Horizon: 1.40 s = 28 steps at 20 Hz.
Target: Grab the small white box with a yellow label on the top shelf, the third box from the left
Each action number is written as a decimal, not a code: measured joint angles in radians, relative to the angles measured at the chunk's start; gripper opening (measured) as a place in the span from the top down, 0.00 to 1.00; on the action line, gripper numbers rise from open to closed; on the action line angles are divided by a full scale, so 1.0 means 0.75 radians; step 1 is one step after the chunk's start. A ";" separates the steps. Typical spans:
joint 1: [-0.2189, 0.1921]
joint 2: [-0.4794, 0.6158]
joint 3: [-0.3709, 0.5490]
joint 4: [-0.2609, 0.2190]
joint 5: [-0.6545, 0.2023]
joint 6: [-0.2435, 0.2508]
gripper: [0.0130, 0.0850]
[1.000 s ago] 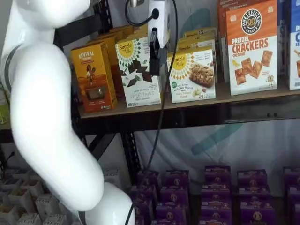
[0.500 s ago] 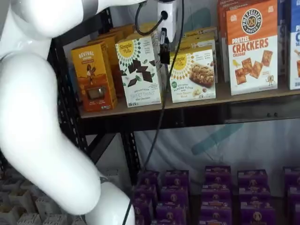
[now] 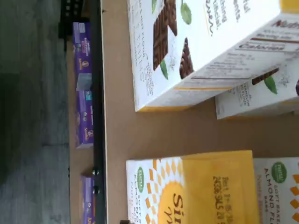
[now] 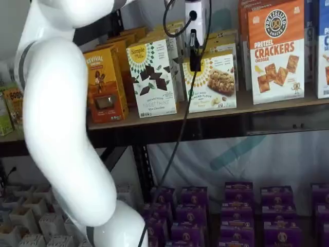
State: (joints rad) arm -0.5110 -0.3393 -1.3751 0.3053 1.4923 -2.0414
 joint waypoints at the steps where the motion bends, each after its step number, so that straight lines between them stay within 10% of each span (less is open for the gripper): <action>1: 0.007 0.010 -0.007 -0.009 0.002 0.006 0.00; 13: 0.130 0.161 -0.167 -0.231 0.186 0.107 0.00; 24: 0.178 0.177 -0.144 -0.303 0.186 0.144 0.00; 28: 0.171 0.164 -0.116 -0.283 0.155 0.138 0.17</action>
State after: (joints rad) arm -0.3827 -0.2164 -1.4622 0.0931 1.6083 -1.9379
